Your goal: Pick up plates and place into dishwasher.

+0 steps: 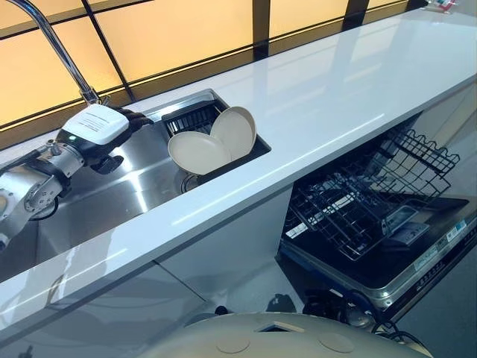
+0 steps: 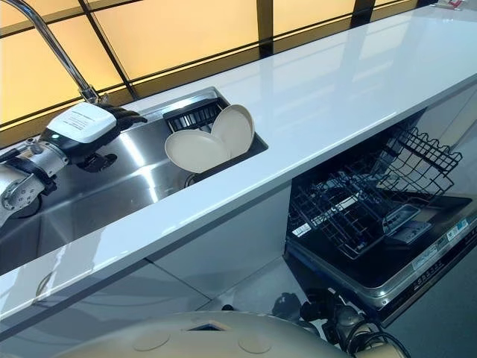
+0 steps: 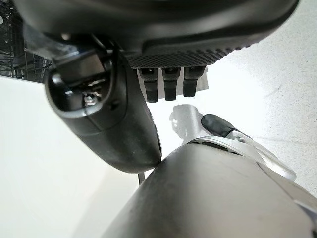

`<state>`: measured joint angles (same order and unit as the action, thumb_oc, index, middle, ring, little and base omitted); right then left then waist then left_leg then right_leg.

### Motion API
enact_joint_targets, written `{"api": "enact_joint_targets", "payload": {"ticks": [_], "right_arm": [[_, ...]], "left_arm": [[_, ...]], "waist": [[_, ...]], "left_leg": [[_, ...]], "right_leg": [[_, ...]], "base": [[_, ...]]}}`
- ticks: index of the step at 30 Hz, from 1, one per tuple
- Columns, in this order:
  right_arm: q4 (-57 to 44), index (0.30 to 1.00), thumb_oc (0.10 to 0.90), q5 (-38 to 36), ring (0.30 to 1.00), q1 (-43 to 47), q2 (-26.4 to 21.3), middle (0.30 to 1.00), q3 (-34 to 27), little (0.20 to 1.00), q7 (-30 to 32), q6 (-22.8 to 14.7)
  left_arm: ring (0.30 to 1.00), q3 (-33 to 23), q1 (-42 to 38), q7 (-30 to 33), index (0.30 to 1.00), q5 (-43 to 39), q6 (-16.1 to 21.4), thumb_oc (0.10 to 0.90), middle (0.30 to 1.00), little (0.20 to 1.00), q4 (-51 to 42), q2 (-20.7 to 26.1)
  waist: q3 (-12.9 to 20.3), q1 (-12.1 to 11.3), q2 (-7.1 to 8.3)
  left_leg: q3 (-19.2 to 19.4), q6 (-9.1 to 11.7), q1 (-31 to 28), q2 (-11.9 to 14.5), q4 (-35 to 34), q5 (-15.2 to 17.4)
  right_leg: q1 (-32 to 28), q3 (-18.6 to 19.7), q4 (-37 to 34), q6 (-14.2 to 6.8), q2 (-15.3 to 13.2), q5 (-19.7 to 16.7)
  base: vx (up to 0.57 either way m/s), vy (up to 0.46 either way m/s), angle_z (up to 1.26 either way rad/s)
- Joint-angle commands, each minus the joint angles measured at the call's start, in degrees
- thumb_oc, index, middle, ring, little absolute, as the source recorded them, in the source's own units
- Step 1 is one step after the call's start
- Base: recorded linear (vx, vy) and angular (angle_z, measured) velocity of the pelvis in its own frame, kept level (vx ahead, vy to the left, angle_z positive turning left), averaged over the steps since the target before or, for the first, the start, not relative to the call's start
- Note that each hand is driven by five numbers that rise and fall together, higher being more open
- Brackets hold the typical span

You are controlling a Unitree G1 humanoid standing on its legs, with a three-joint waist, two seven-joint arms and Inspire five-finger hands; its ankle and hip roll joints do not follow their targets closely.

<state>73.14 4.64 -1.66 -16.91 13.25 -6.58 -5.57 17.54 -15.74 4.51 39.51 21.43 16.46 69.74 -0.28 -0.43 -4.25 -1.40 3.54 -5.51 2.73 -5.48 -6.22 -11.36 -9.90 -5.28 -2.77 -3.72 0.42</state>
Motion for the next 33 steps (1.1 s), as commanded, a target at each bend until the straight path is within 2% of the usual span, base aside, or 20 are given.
{"api": "enact_joint_targets", "payload": {"ticks": [1, 4, 13, 27, 33], "right_arm": [[2.2, 0.9, 0.8, 1.9, 0.9, 0.8, -3.0, 0.9, 0.8, 0.9, -0.9, -0.5], [2.4, 0.9, 0.8, 1.8, 0.9, 0.9, -2.9, 0.9, 0.6, 0.9, -0.9, -0.7], [2.3, 0.9, 0.8, 1.8, 0.9, 1.3, -2.5, 0.9, 1.3, 0.9, -0.9, -0.4], [2.6, 0.9, 0.8, 1.9, 0.9, 1.7, -2.0, 0.9, 1.7, 0.9, -0.8, -0.3], [2.7, 0.9, 0.8, 1.9, 0.9, 1.9, -1.7, 0.9, 2.0, 0.9, -0.7, -0.3]], "left_arm": [[0.9, -6.0, -11.2, 3.4, 0.9, -0.2, -2.3, 0.8, 0.9, 0.9, 0.7, 0.7], [0.9, -5.4, -11.4, 4.9, 0.9, -0.4, -1.1, 0.8, 0.9, 0.9, 0.6, 0.1], [0.9, -1.8, -12.3, 6.8, 0.9, 2.8, -1.5, 0.8, 0.9, 0.9, 0.9, -4.6], [0.9, 4.6, -15.6, 6.2, 0.9, 4.3, -4.7, 0.8, 0.9, 0.9, 2.8, -9.6], [0.9, 6.7, -16.6, 6.8, 0.9, 5.2, -7.2, 0.8, 0.9, 0.9, 4.6, -11.8]], "waist": [[-0.9, 0.8, -0.92], [-1.0, 0.9, -0.86], [-1.0, 1.7, -0.62], [-1.0, 3.1, -0.32], [-1.0, 3.4, -0.18]], "left_leg": [[6.6, -4.5, -3.6, -4.9, 0.5, 7.3], [6.8, -4.5, -3.6, -4.8, 0.5, 7.3], [7.1, -4.5, -3.9, -4.8, 0.5, 7.6], [8.4, -4.5, -4.2, -4.4, 0.5, 7.8], [8.6, -4.5, -4.3, -4.3, 0.5, 7.8]], "right_leg": [[2.9, 0.8, 2.7, -1.5, 0.8, -0.6], [2.9, 0.9, 2.7, -1.5, 0.9, -0.5], [2.8, 1.7, 2.8, -1.3, 1.2, -0.5], [2.8, 2.6, 2.7, -1.2, 1.5, -0.6], [2.7, 2.7, 2.8, -1.2, 1.6, -0.5]], "base": [[0.0, 0.0, 0.0], [0.0, 0.0, 0.0], [0.0, -0.001, -0.01], [0.01, -0.004, -0.04], [0.0, -0.002, -0.01]]}}
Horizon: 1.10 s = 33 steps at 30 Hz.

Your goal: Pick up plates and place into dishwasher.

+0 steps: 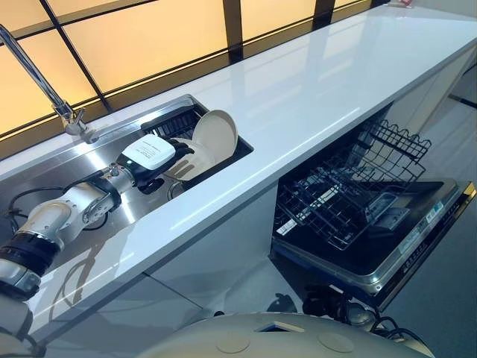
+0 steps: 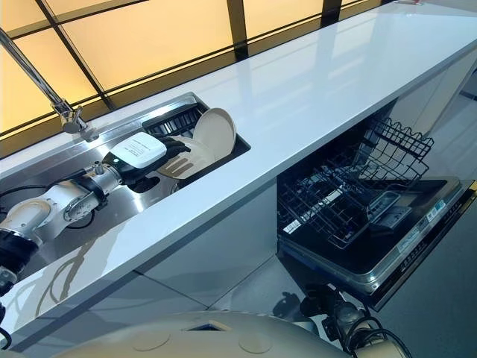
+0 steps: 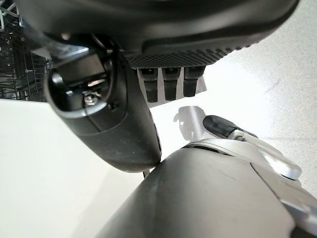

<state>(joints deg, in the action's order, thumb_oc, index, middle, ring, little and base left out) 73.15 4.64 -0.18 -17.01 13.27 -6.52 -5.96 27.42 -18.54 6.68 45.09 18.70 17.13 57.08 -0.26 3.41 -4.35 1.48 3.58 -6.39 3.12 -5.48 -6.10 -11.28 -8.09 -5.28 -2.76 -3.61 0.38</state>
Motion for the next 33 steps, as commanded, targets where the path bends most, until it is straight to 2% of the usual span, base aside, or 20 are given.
{"api": "enact_joint_targets", "payload": {"ticks": [1, 2, 3, 4, 7, 12, 21, 24, 27, 33], "right_arm": [[2.7, 0.9, 0.8, 1.7, 0.9, 0.5, -1.5, 0.9, 2.1, 0.9, -0.7, 0.1], [2.5, 0.9, 0.8, 1.7, 0.9, 0.5, -1.5, 0.9, 2.2, 0.9, -0.7, 0.4], [2.4, 0.9, 0.8, 1.7, 0.9, 0.4, -1.5, 0.9, 2.3, 0.9, -0.7, 0.4], [2.4, 0.9, 0.8, 1.6, 0.9, 0.4, -1.5, 0.9, 2.4, 0.9, -0.7, 0.4], [2.5, 0.9, 0.8, 1.5, 0.9, 0.5, -1.4, 0.9, 2.5, 0.9, -0.5, 0.5], [2.6, 0.9, 0.8, 1.2, 0.9, 0.6, -1.4, 0.9, 2.5, 0.9, -0.5, 0.6], [2.6, 0.9, 0.8, 1.7, 0.9, 0.5, -1.9, 0.9, 2.4, 0.9, -0.7, 0.5], [2.7, 0.9, 0.8, 2.0, 0.9, 0.2, -2.0, 0.9, 2.5, 0.9, -0.6, 0.3], [2.7, 0.9, 0.8, 1.6, 0.9, -0.1, -1.9, 0.9, 2.3, 0.9, 0.3, -0.6], [3.3, 0.9, 0.8, 1.1, 0.9, -0.6, -1.3, 0.9, 1.9, 0.9, 1.2, -0.9]], "left_arm": [[0.9, -2.8, -14.0, 5.1, 0.9, 0.1, -4.9, 0.8, 0.9, 0.9, 4.5, 0.6], [0.825, -2.6, -14.2, 5.0, 0.825, 0.8, -6.0, 0.712, 0.825, 0.812, 5.2, 0.4], [0.444, -2.4, -14.4, 5.2, 0.444, 0.9, -6.7, 0.267, 0.444, 0.367, 5.8, 0.3], [0.3, -2.1, -14.6, 5.0, 0.3, 1.2, -6.8, 0.1, 0.3, 0.2, 6.7, 0.2], [0.3, -1.1, -15.3, 5.2, 0.3, 3.1, -9.5, 0.1, 0.3, 0.2, 9.0, -0.1], [0.3, -1.3, -16.0, 7.7, 0.3, 4.6, -11.3, 0.1, 0.3, 0.2, 10.2, 0.1], [0.3, -3.1, -18.2, 9.9, 0.3, 5.6, -10.6, 0.1, 0.3, 0.2, 7.8, 5.1], [0.3, -3.9, -20.5, 11.6, 0.3, 1.8, -11.0, 0.1, 0.3, 0.2, 6.3, 7.9], [0.3, -5.9, -22.2, 15.9, 0.3, -4.7, -10.1, 0.1, 0.3, 0.2, 4.7, 11.1], [0.3, -12.0, -21.5, 19.8, 0.3, -10.6, -9.1, 0.1, 0.3, 0.2, -0.7, 13.1]], "waist": [[-1.1, -0.4, -0.05], [-1.0, -0.4, -0.01], [-1.0, -0.3, 0.0], [-1.0, -0.2, 0.0], [-1.1, 0.0, -0.04], [-1.1, 0.0, -0.04], [-1.2, -0.2, -0.22], [-1.1, -0.3, -0.39], [-0.9, -0.7, -0.42], [-0.5, -1.1, -0.27]], "left_leg": [[5.8, -4.5, -3.4, -4.7, 0.5, 7.7], [5.8, -4.5, -3.4, -4.7, 0.5, 7.7], [5.8, -4.5, -3.4, -4.7, 0.5, 7.7], [5.9, -4.5, -3.4, -4.7, 0.5, 7.7], [6.1, -4.5, -3.4, -4.6, 0.5, 7.7], [6.1, -4.4, -3.3, -4.6, 0.5, 7.6], [6.0, -4.2, -3.3, -4.6, 0.5, 7.5], [5.9, -4.2, -3.3, -4.6, 0.5, 7.5], [5.6, -4.2, -3.3, -4.6, 0.5, 7.5], [5.3, -4.2, -3.4, -4.5, 0.5, 7.6]], "right_leg": [[2.6, 0.9, 2.8, -1.2, 1.5, -0.5], [2.7, 1.0, 2.8, -1.2, 1.5, -0.5], [2.7, 1.0, 2.8, -1.2, 1.5, -0.5], [2.7, 1.0, 2.8, -1.3, 1.5, -0.5], [2.8, 1.1, 2.9, -1.3, 1.5, -0.5], [2.8, 1.2, 2.8, -1.3, 1.6, -0.5], [2.7, 1.1, 2.7, -1.3, 1.5, -0.5], [2.7, 1.0, 2.7, -1.3, 1.5, -0.5], [2.6, 0.9, 2.8, -1.2, 1.5, -0.3], [2.4, 1.2, 2.7, -1.1, 1.6, -0.1]], "base": [[0.0, 0.0, 0.0], [0.0, 0.0, 0.0], [0.0, 0.0, 0.0], [0.0, 0.0, 0.0], [0.01, 0.001, -0.06], [0.0, -0.002, -0.03], [0.0, 0.001, -0.01], [0.0, 0.0, 0.0], [0.0, 0.0, 0.0], [0.0, 0.0, 0.0]]}}
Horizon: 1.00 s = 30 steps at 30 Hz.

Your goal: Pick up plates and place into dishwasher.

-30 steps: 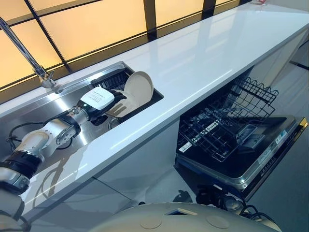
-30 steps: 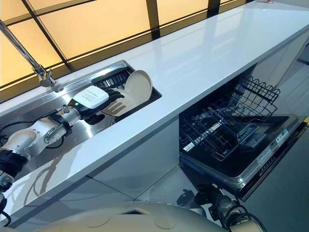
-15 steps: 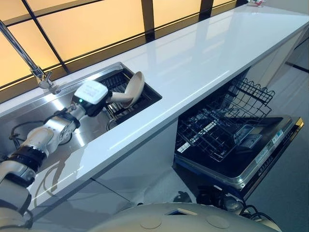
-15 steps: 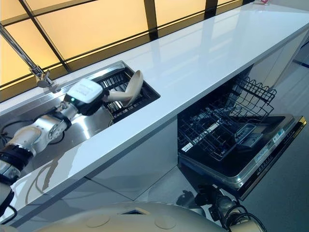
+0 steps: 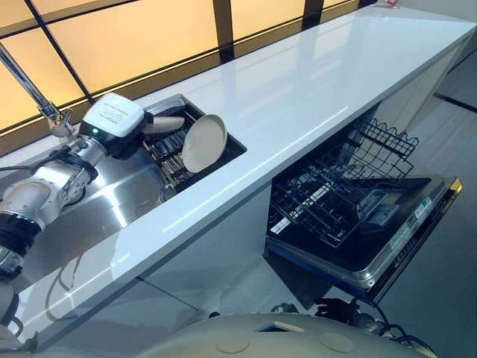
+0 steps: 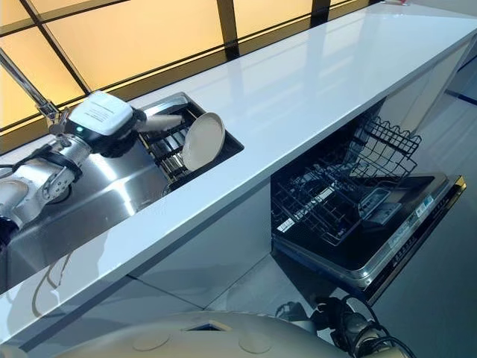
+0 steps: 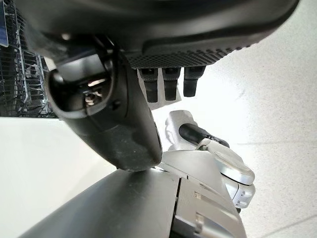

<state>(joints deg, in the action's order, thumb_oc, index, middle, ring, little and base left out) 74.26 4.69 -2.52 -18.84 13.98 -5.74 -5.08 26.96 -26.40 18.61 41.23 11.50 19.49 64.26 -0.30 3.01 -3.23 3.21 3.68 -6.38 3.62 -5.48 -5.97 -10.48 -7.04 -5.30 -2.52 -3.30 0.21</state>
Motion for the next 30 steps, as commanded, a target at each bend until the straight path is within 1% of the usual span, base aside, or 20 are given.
{"api": "enact_joint_targets", "payload": {"ticks": [1, 6, 7, 8, 10, 12, 13, 14, 16, 17, 18, 19, 21, 23, 24, 25, 26, 28, 29, 30], "right_arm": [[2.3, 0.9, 0.8, 0.8, 0.9, 1.6, 0.6, 0.9, 1.1, 0.9, 0.5, -1.9], [2.6, 0.9, 0.8, -1.2, 0.9, 0.8, 1.1, 0.9, 0.3, 0.9, 2.7, -2.5], [2.6, 0.9, 0.8, -2.0, 0.9, 0.7, 1.1, 0.9, -0.2, 0.9, 3.5, -2.4], [2.7, 0.9, 0.8, -4.9, 0.9, 0.6, 1.2, 0.9, -2.1, 0.9, 6.9, -2.0], [3.1, 0.9, 0.8, -8.3, 0.9, 0.6, 1.0, 0.9, -4.7, 0.9, 10.5, -1.1], [2.2, 0.9, 0.8, -13.0, 0.9, 0.1, -0.2, 0.9, -9.1, 0.9, 14.4, 0.1], [0.8, 0.9, 0.8, -17.6, 0.9, -0.2, -0.8, 0.9, -12.2, 0.9, 17.6, 1.6], [-0.6, 0.9, 0.8, -20.1, 0.9, -0.7, -1.3, 0.9, -14.7, 0.9, 18.9, 2.7], [-6.0, 0.9, 0.8, -31.9, 0.9, -2.5, -1.7, 0.9, -23.0, 0.9, 26.9, 5.3], [-6.9, 0.9, 0.8, -34.9, 0.9, -3.1, -1.8, 0.9, -25.2, 0.9, 29.7, 4.8], [-7.8, 0.9, 0.8, -39.0, 0.9, -3.6, -2.2, 0.9, -29.2, 0.9, 33.8, 2.3], [-8.8, 0.9, 0.8, -39.9, 0.9, -3.6, -2.6, 0.9, -31.2, 0.9, 36.1, 0.6], [-11.0, 0.9, 0.8, -39.6, 0.9, -3.3, -3.1, 0.9, -33.5, 0.9, 40.2, -1.4], [-15.5, 0.9, 0.8, -37.2, 0.9, -2.8, -4.2, 0.9, -35.8, 0.9, 48.1, -4.4], [-18.5, 0.9, 0.8, -35.8, 0.9, -2.5, -4.4, 0.9, -36.4, 0.9, 52.6, -4.9], [-21.1, 0.9, 0.8, -35.6, 0.9, -2.3, -4.8, 0.9, -36.7, 0.9, 56.2, -6.0], [-23.3, 0.9, 0.8, -33.4, 0.9, -1.7, -4.9, 0.9, -37.5, 0.9, 60.7, -7.2], [-26.6, 0.9, 0.8, -28.1, 0.9, -0.7, -5.9, 0.9, -37.8, 0.9, 65.2, -11.0], [-29.5, 0.9, 0.8, -25.6, 0.9, 0.1, -6.4, 0.9, -36.9, 0.9, 65.4, -12.7], [-33.1, 0.9, 0.8, -22.8, 0.9, 0.5, -6.4, 0.9, -36.3, 0.9, 66.0, -12.1]], "left_arm": [[0.3, -12.3, -13.5, 9.1, 0.3, -7.7, -1.7, 0.1, 0.3, 0.2, -3.6, 6.0], [0.3, -17.1, -13.5, 14.0, 0.3, -13.9, -1.7, 0.1, 0.3, 0.2, -7.5, 7.1], [0.3, -18.3, -13.0, 15.0, 0.3, -15.8, -0.7, 0.1, 0.3, 0.2, -8.2, 7.0], [0.3, -20.7, -11.9, 15.3, 0.3, -20.3, 1.0, 0.1, 0.3, 0.2, -10.6, 6.5], [0.3, -23.3, -10.1, 13.7, 0.3, -23.9, 2.5, 0.1, 0.3, 0.2, -12.8, 5.4], [0.3, -26.0, -7.9, 11.6, 0.3, -28.6, 3.7, 0.1, 0.3, 0.2, -16.7, 4.4], [0.3, -27.6, -6.5, 9.8, 0.3, -28.7, 3.7, 0.1, 0.3, 0.2, -18.7, 3.3], [0.3, -28.6, -5.3, 9.0, 0.3, -28.2, 3.7, 0.1, 0.3, 0.2, -19.8, 2.9], [0.3, -31.1, -2.0, 8.1, 0.3, -26.8, 4.7, 0.1, 0.3, 0.2, -21.6, 2.1], [0.3, -31.5, -1.2, 7.9, 0.3, -26.6, 4.8, 0.1, 0.3, 0.2, -21.9, 1.8], [0.3, -31.5, -0.6, 8.1, 0.3, -26.5, 5.3, 0.1, 0.3, 0.2, -21.9, 1.5], [0.3, -31.3, -0.6, 8.2, 0.3, -26.4, 5.5, 0.1, 0.3, 0.2, -21.9, 1.3], [0.3, -30.7, -1.0, 8.0, 0.3, -26.0, 5.3, 0.1, 0.3, 0.2, -22.2, 0.8], [0.3, -30.5, -1.0, 7.6, 0.3, -26.9, 5.1, 0.1, 0.3, 0.2, -23.1, 0.8], [0.3, -30.4, -0.9, 7.5, 0.3, -27.1, 4.6, 0.1, 0.3, 0.2, -23.8, 0.8], [0.3, -30.3, -0.7, 7.7, 0.3, -27.2, 5.0, 0.1, 0.3, 0.2, -23.8, 0.7], [0.3, -30.1, -0.5, 7.9, 0.3, -27.6, 5.1, 0.1, 0.3, 0.2, -24.0, 0.8], [0.3, -29.3, -0.8, 7.8, 0.3, -27.9, 5.1, 0.1, 0.3, 0.2, -24.4, 0.5], [0.3, -28.7, -0.8, 8.0, 0.3, -27.8, 5.4, 0.1, 0.3, 0.2, -24.6, -0.1], [0.3, -28.4, -0.7, 8.0, 0.3, -27.8, 5.1, 0.1, 0.3, 0.2, -25.2, -0.5]], "waist": [[-0.4, -0.7, -1.32], [-0.1, -0.7, -0.97], [-0.1, -0.8, -0.92], [-0.1, -0.8, -0.71], [0.0, -0.8, -0.61], [-0.1, -0.4, -0.25], [-0.3, -0.2, 0.08], [-0.4, 0.2, 0.36], [-0.9, 1.4, 1.06], [-0.9, 1.6, 1.12], [-1.0, 2.1, 1.29], [-1.0, 2.2, 1.33], [-1.0, 2.2, 1.38], [-1.1, 2.1, 1.53], [-1.1, 2.1, 1.52], [-1.2, 2.0, 1.6], [-1.1, 2.0, 1.57], [-1.1, 1.8, 1.53], [-1.1, 1.6, 1.57], [-1.2, 1.5, 1.56]], "left_leg": [[3.5, -4.3, -3.5, -5.0, 0.5, 7.5], [3.6, -4.3, -3.7, -4.9, 0.5, 7.8], [3.6, -4.3, -3.7, -4.9, 0.5, 7.8], [3.6, -4.3, -3.8, -4.9, 0.5, 7.9], [3.7, -4.3, -4.0, -4.9, 0.5, 7.9], [4.0, -4.3, -4.0, -4.7, 0.5, 8.1], [4.2, -4.3, -4.1, -4.6, 0.5, 8.2], [4.3, -4.3, -4.1, -4.5, 0.5, 8.3], [4.7, -4.5, -4.1, -4.5, 0.5, 8.4], [4.7, -4.6, -4.1, -4.4, 0.5, 8.5], [4.8, -4.6, -4.0, -4.5, 0.5, 8.5], [4.8, -4.6, -4.0, -4.5, 0.5, 8.5], [4.6, -4.7, -3.9, -4.5, 0.5, 8.5], [4.5, -4.7, -3.8, -4.6, 0.5, 8.4], [4.4, -4.7, -3.6, -4.6, 0.5, 8.3], [4.3, -4.8, -3.5, -4.7, 0.5, 8.3], [4.4, -4.8, -3.4, -4.6, 0.5, 8.3], [4.1, -4.8, -3.2, -4.7, 0.5, 8.2], [4.0, -4.9, -3.1, -4.8, 0.5, 8.1], [3.8, -4.9, -2.9, -4.8, 0.5, 7.9]], "right_leg": [[1.6, 0.3, 2.8, -1.3, 1.3, 0.1], [1.4, 0.8, 2.6, -1.3, 1.3, 0.1], [1.4, 0.9, 2.6, -1.2, 1.3, 0.1], [1.4, 1.1, 2.6, -1.2, 1.4, 0.1], [1.4, 1.4, 2.6, -1.1, 1.4, 0.1], [1.5, 1.7, 2.5, -1.3, 1.6, 0.0], [1.5, 2.1, 2.5, -1.3, 1.7, 0.0], [1.5, 2.5, 2.4, -1.3, 1.8, -0.2], [1.9, 3.7, 2.3, -1.4, 2.1, -0.6], [1.9, 4.0, 2.3, -1.4, 2.1, -0.7], [2.1, 4.4, 2.3, -1.5, 2.3, -0.8], [2.2, 4.6, 2.2, -1.5, 2.3, -1.0], [2.2, 4.9, 2.0, -1.6, 2.4, -1.2], [2.4, 5.2, 1.9, -1.7, 2.3, -1.5], [2.5, 5.2, 1.9, -1.7, 2.3, -1.7], [2.6, 5.2, 1.9, -1.8, 2.3, -1.8], [2.7, 5.2, 1.9, -1.8, 2.3, -1.9], [2.9, 5.2, 1.9, -1.8, 2.3, -2.0], [2.9, 5.2, 1.9, -1.8, 2.4, -2.1], [3.1, 5.2, 1.8, -1.7, 2.3, -2.3]], "base": [[0.0, 0.0, 0.0], [0.0, 0.0, 0.0], [0.0, 0.0, 0.0], [0.0, 0.0, 0.0], [0.0, 0.0, 0.0], [-0.01, -0.021, -0.02], [-0.02, -0.051, -0.05], [-0.03, -0.06, -0.11], [-0.05, -0.054, -0.22], [-0.04, -0.037, -0.22], [-0.03, -0.021, -0.19], [-0.02, -0.015, -0.14], [-0.01, -0.005, -0.11], [-0.03, 0.0, -0.07], [-0.04, 0.005, -0.08], [-0.04, 0.008, -0.08], [-0.04, 0.01, -0.04], [-0.02, 0.005, -0.01], [-0.03, 0.008, -0.01], [-0.04, 0.003, 0.0]]}}
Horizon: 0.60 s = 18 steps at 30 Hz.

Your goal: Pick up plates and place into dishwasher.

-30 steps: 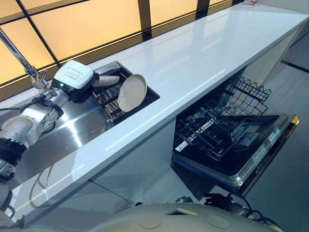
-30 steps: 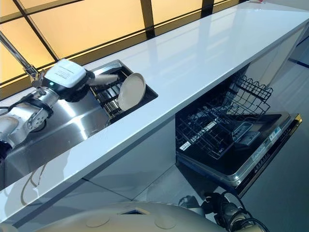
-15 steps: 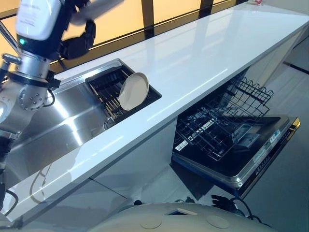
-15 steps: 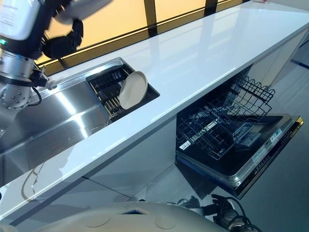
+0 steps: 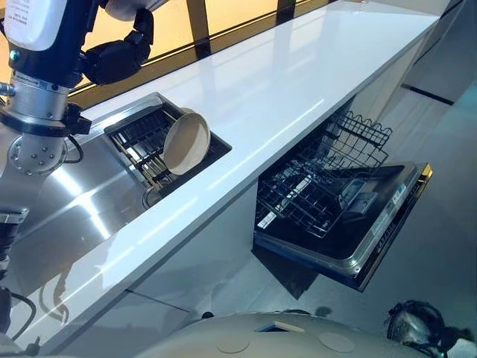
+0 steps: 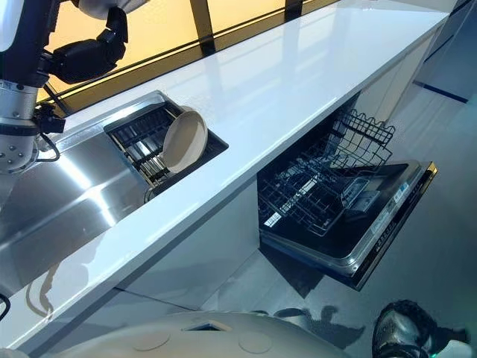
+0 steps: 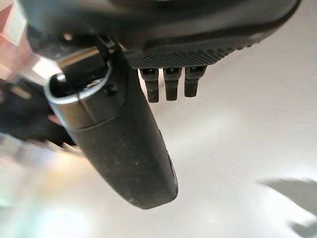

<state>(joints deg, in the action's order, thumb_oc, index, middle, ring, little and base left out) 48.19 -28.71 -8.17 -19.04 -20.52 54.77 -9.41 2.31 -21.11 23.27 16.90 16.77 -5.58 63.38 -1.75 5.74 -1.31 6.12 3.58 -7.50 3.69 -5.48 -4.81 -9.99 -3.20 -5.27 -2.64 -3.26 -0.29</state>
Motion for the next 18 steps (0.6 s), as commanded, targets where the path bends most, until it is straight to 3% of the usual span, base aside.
{"api": "enact_joint_targets", "payload": {"ticks": [1, 5, 7, 10, 18], "right_arm": [[-12.6, 0.9, 0.8, 17.3, 0.9, 6.7, -7.1, 0.9, 0.0, 0.9, 4.6, -9.0], [-41.3, 0.9, 0.8, 37.9, 0.9, 5.6, -8.8, 0.9, 5.9, 0.9, -3.9, -4.1], [-46.8, 0.9, 0.8, 44.5, 0.9, 5.2, -10.6, 0.9, 6.3, 0.9, -9.2, -9.0], [-49.7, 0.9, 0.8, 44.1, 0.9, 7.1, -16.1, 0.9, 7.8, 0.9, -18.3, -13.1], [-64.5, 0.9, 0.8, 38.2, 0.9, 11.2, -20.9, 0.9, 14.2, 0.9, -42.3, -15.0]], "left_arm": [[0.3, -3.4, -5.9, 2.5, 0.3, -4.2, -0.3, 0.1, 0.3, 0.2, -1.0, -0.5], [0.3, -7.3, -0.6, -2.3, 0.3, -6.5, -0.4, 0.1, 0.3, 0.2, -6.3, -4.5], [0.3, -9.5, 2.0, -4.4, 0.3, -6.5, 1.0, 0.1, 0.3, 0.2, -6.8, -5.5], [0.3, -8.9, 1.9, -7.2, 0.3, -8.8, 1.8, 0.1, 0.3, 0.2, -6.5, -5.0], [0.3, -5.6, -0.5, -15.1, 0.3, -14.3, -0.1, 0.1, 0.3, 0.2, -10.1, -6.3]], "waist": [[0.2, -1.5, -0.29], [-0.2, -1.0, -0.17], [0.2, -0.7, -0.14], [0.8, -0.8, 0.16], [1.7, -1.4, 0.32]], "left_leg": [[0.7, -4.9, -1.6, -4.9, 0.5, 6.7], [0.7, -5.3, -0.9, -4.9, 0.5, 5.6], [1.0, -5.3, -1.0, -4.9, 0.5, 6.4], [1.3, -4.9, -1.0, -4.8, 0.5, 6.7], [1.4, -4.5, -0.7, -4.7, 0.5, 6.4]], "right_leg": [[2.7, 1.3, 1.7, -1.6, 2.2, -2.0], [3.8, 1.4, 2.2, -1.7, 2.0, -2.5], [3.8, 1.4, 2.3, -2.0, 2.0, -1.8], [3.6, 1.1, 1.9, -2.2, 1.9, -1.6], [3.5, -0.1, 1.4, -2.4, 1.6, -1.8]], "base": [[-0.07, -0.009, -0.01], [-0.06, 0.0, -0.08], [0.0, 0.014, -0.05], [0.0, 0.0, 0.0], [0.0, 0.0, 0.0]]}}
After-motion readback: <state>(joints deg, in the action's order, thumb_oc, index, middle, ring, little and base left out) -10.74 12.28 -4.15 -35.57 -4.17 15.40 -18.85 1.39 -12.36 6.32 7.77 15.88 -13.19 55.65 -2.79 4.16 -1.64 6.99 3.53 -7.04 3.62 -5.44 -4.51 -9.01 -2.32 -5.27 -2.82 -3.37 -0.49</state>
